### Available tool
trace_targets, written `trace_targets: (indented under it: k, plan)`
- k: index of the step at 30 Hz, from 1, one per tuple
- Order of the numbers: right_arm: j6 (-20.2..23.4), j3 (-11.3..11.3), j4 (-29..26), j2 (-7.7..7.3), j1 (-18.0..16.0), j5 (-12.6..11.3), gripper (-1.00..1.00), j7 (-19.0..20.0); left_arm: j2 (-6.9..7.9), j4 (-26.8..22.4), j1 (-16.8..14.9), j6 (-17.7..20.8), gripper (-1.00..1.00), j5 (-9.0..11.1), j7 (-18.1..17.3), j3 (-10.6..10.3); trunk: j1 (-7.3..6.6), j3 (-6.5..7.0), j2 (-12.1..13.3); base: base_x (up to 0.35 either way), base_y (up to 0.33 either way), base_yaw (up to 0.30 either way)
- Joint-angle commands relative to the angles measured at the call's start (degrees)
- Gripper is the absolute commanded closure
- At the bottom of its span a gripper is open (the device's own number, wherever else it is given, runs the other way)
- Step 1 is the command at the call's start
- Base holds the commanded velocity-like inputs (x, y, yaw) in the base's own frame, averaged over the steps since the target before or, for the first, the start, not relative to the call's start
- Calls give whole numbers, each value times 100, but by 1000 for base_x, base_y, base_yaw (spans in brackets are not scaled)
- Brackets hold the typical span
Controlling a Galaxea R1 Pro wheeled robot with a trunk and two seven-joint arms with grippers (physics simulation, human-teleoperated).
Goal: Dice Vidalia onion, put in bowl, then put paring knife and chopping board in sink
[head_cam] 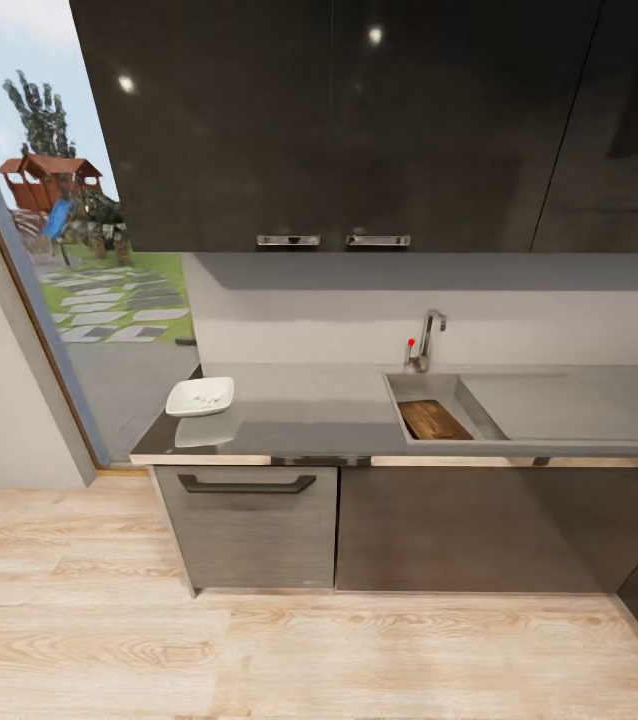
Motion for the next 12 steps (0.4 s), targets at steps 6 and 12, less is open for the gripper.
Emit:
trace_targets:
  k: [6, 12]
  plan:
    - [-40, -63, -7, 26, -6, 61, -100, -6, -3, 77, -9, -45, -100, 50, 1, -61, 3, -13, -12, 0, 0, 0]
    - [-40, -52, -9, 29, -6, 60, -100, -7, -6, 91, -9, -48, -100, 53, 3, -58, 3, -13, -12, 0, 0, 0]
